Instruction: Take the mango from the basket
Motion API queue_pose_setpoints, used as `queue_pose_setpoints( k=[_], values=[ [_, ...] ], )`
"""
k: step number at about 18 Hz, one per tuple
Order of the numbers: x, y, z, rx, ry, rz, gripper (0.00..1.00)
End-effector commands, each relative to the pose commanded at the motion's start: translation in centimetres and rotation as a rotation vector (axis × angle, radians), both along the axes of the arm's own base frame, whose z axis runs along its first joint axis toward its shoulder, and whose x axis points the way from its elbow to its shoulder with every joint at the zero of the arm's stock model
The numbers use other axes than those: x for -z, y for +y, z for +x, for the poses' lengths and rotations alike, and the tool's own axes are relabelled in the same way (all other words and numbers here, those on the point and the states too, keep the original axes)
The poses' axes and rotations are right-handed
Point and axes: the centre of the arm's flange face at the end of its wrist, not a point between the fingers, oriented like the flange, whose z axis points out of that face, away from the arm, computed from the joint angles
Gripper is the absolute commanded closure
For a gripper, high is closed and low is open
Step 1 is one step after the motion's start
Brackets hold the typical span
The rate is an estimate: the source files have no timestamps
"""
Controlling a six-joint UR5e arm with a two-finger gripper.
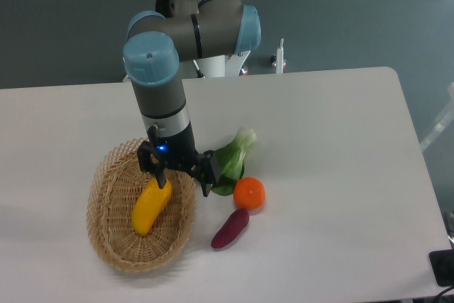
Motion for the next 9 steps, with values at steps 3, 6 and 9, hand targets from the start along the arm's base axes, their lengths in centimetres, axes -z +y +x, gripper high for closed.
queue_pose_setpoints(
  k=[3,6,9],
  values=[
    [0.31,0.0,0.0,-0.006,-0.004,-0.002,0.0],
    [0.39,-0.28,0.17,-0.013,-0.007,-0.004,0.0],
    [0.39,-0.24,0.26,-0.039,-0.015,0.003,0.0]
  ],
)
